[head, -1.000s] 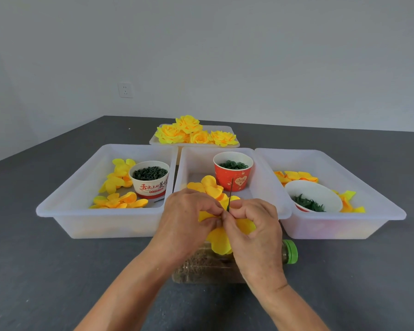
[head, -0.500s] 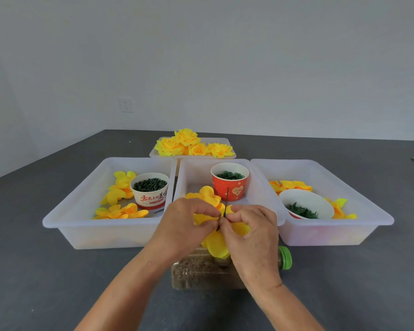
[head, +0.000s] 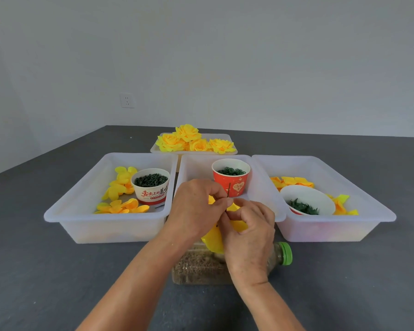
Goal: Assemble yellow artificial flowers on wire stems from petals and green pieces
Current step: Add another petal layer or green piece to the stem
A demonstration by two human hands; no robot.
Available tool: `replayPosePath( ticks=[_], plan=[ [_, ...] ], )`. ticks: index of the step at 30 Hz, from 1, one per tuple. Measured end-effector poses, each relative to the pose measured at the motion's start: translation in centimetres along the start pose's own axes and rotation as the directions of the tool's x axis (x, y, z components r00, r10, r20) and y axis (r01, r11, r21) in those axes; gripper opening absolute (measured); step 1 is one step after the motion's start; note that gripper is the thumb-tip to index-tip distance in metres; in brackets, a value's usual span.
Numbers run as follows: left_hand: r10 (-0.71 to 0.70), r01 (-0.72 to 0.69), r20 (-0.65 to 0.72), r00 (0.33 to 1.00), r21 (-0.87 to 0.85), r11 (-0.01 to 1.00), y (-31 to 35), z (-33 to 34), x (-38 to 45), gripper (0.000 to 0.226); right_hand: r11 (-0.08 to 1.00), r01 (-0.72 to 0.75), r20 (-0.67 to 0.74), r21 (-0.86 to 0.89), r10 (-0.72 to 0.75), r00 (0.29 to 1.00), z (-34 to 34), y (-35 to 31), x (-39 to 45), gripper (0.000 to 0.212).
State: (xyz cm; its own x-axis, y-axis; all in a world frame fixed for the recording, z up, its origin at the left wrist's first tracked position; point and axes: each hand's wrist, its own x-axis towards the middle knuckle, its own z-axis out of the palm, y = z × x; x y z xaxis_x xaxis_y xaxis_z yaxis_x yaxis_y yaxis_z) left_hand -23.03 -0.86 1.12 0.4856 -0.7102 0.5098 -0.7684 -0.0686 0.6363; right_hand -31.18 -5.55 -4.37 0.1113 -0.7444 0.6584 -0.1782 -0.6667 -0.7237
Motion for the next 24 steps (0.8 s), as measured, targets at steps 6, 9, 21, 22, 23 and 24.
replayPosePath(
  ticks=[6,9,21,22,23,24],
  plan=[
    [0.002,-0.002,0.006,1.000,0.003,1.000,-0.1,0.1,0.1,0.022,0.993,-0.029,-0.002,0.111,0.030,1.000,0.2,-0.1,-0.4,0.010],
    [0.014,-0.014,0.008,1.000,0.015,1.000,-0.1,0.1,0.0,0.029,0.994,0.013,0.006,0.108,-0.014,1.000,0.4,0.2,-0.5,0.013],
    [-0.021,0.018,0.089,0.996,0.036,0.999,0.2,-0.5,0.4,0.026,0.903,-0.330,0.622,0.274,0.095,0.777,-1.8,2.1,3.9,0.021],
    [-0.021,0.017,0.091,0.996,0.038,0.999,0.3,-0.5,0.4,0.028,0.861,-0.406,0.713,0.306,0.075,0.697,-2.1,2.1,4.7,0.021],
    [-0.020,0.016,0.094,0.995,0.040,0.999,0.3,-0.6,0.4,0.029,0.841,-0.449,0.780,0.301,0.054,0.624,-2.3,2.2,5.4,0.019],
    [-0.020,0.015,0.099,0.995,0.042,0.999,0.3,-0.6,0.4,0.029,0.849,-0.448,0.818,0.280,0.033,0.574,-2.5,2.5,6.0,0.020]
  ],
)
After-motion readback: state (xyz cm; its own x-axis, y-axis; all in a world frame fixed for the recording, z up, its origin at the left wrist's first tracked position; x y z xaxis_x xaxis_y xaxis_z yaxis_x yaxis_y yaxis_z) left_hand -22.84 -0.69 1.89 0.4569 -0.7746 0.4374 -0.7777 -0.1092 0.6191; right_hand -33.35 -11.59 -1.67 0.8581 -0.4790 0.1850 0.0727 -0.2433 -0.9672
